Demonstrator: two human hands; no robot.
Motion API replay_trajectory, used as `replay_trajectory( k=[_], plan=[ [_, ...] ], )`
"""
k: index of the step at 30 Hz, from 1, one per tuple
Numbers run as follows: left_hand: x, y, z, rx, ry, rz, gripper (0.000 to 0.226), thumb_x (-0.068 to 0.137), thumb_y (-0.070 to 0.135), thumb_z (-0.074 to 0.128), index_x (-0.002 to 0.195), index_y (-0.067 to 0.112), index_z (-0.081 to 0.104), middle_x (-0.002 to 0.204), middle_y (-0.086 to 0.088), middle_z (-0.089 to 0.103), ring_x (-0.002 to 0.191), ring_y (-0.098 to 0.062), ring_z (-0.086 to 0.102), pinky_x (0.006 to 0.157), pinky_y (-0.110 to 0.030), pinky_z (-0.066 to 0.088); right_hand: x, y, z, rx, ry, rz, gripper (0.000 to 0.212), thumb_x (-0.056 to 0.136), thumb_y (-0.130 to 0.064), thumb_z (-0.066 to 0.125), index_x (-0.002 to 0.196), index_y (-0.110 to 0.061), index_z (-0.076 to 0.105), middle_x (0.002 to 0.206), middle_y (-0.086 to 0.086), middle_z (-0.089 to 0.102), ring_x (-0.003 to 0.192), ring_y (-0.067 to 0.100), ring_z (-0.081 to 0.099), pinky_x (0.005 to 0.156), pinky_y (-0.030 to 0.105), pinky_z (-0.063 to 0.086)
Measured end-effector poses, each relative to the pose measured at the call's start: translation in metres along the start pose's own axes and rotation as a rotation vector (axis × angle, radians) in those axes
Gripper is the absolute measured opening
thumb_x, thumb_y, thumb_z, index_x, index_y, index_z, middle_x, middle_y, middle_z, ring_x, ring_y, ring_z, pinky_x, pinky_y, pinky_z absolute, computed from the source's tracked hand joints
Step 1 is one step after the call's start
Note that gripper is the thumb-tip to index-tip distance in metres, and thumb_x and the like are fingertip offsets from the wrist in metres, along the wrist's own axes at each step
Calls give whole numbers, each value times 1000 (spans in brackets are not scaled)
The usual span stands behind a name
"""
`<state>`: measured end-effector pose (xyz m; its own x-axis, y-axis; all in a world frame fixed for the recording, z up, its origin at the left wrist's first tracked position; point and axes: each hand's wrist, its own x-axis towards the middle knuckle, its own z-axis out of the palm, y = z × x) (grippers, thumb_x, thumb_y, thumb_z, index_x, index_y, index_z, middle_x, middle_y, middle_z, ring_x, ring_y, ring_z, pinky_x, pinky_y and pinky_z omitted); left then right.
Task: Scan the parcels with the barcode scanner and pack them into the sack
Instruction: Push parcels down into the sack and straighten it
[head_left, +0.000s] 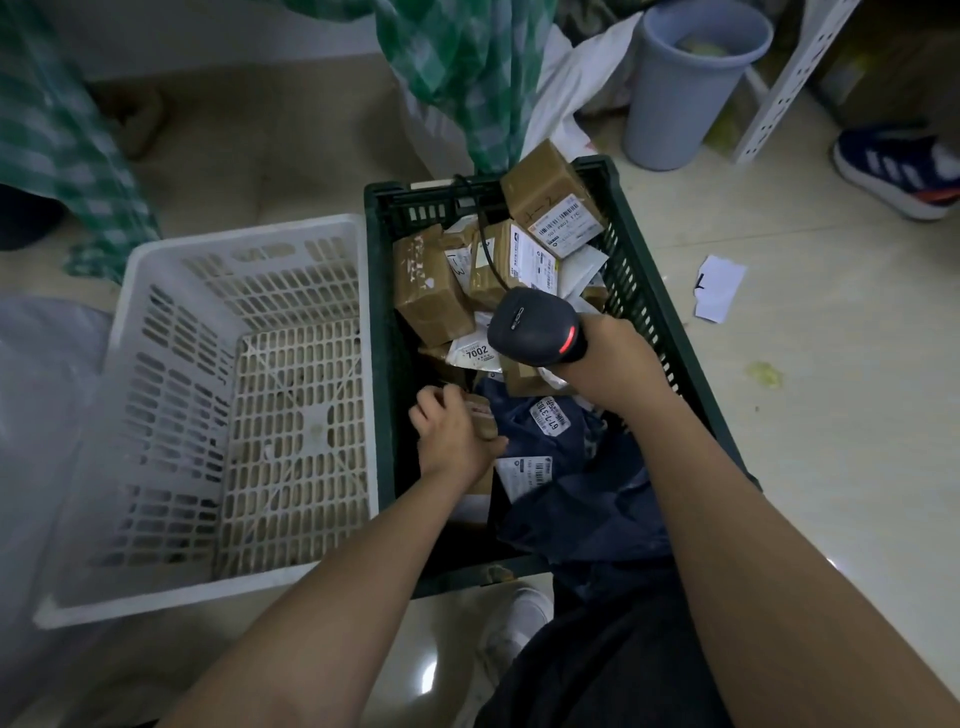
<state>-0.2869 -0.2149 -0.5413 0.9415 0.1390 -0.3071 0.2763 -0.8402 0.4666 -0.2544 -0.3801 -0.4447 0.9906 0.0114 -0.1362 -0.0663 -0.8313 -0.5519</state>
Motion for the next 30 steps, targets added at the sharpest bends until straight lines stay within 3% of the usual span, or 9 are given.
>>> replay_trajectory(
  k=[5, 7, 10, 14, 17, 19, 21, 23, 30],
  plan=[
    [-4, 0, -18, -143, -23, 57, 87, 74, 30, 78, 144, 17, 27, 142, -13, 26, 129, -33, 28, 99, -37, 35, 1, -7, 0, 45, -54, -26, 24, 82, -20, 69, 66, -23, 51, 71, 2, 59, 78, 27, 61, 66, 36, 48],
    [-9, 2, -40, -213, 42, 190, 86, 74, 32, 78, 145, 20, 29, 141, -9, 29, 129, -28, 30, 100, -34, 34, 2, -12, -5, 133, -30, -39, 10, 82, -19, 72, 80, -13, 64, 77, 5, 64, 80, 25, 62, 69, 35, 49],
    [-18, -2, -83, -361, 154, 263, 81, 74, 35, 78, 142, 25, 34, 135, -2, 32, 124, -17, 36, 104, -28, 33, 1, -25, -13, 306, 64, -35, 21, 81, -19, 76, 94, -5, 67, 82, 9, 67, 80, 22, 62, 71, 35, 49],
    [-23, -32, -132, -649, 283, 114, 67, 67, 40, 80, 126, 31, 50, 129, 2, 44, 114, -12, 50, 97, -31, 47, -6, -46, -14, 494, 92, 6, 16, 83, -16, 75, 86, -4, 65, 72, 7, 64, 67, 15, 59, 64, 31, 44],
    [-30, -59, -159, -913, 355, -17, 54, 75, 31, 79, 122, 27, 54, 124, 4, 54, 107, -8, 56, 85, -21, 50, -14, -66, -7, 552, 65, 4, 15, 82, -13, 76, 92, -9, 64, 82, 10, 66, 77, 21, 61, 71, 34, 47],
    [-39, -80, -170, -1028, 374, -115, 54, 81, 26, 76, 128, 21, 51, 122, 4, 53, 103, -8, 55, 79, -16, 47, -22, -81, 1, 549, 15, -26, 21, 81, -13, 76, 98, -11, 64, 82, 5, 66, 75, 14, 59, 68, 22, 46],
    [-48, -105, -174, -1124, 304, -209, 63, 81, 28, 76, 136, 19, 45, 131, -1, 49, 112, -16, 53, 94, -29, 49, -30, -94, 13, 521, -28, -58, 26, 80, -13, 78, 103, -10, 66, 81, -4, 64, 76, 8, 58, 63, 13, 43],
    [-57, -124, -175, -1190, 203, -282, 71, 81, 27, 76, 141, 19, 39, 139, -4, 45, 117, -21, 52, 102, -42, 47, -36, -103, 28, 507, -75, -39, 30, 79, -17, 80, 106, -10, 68, 90, 0, 68, 86, 14, 62, 72, 23, 46],
    [-75, -152, -182, -1080, -52, -338, 71, 82, 22, 74, 143, 19, 38, 135, -8, 52, 114, -22, 56, 101, -46, 47, -55, -128, 52, 370, -122, -51, 25, 79, -26, 80, 98, -19, 66, 90, 2, 68, 86, 16, 60, 72, 29, 45]
  ],
)
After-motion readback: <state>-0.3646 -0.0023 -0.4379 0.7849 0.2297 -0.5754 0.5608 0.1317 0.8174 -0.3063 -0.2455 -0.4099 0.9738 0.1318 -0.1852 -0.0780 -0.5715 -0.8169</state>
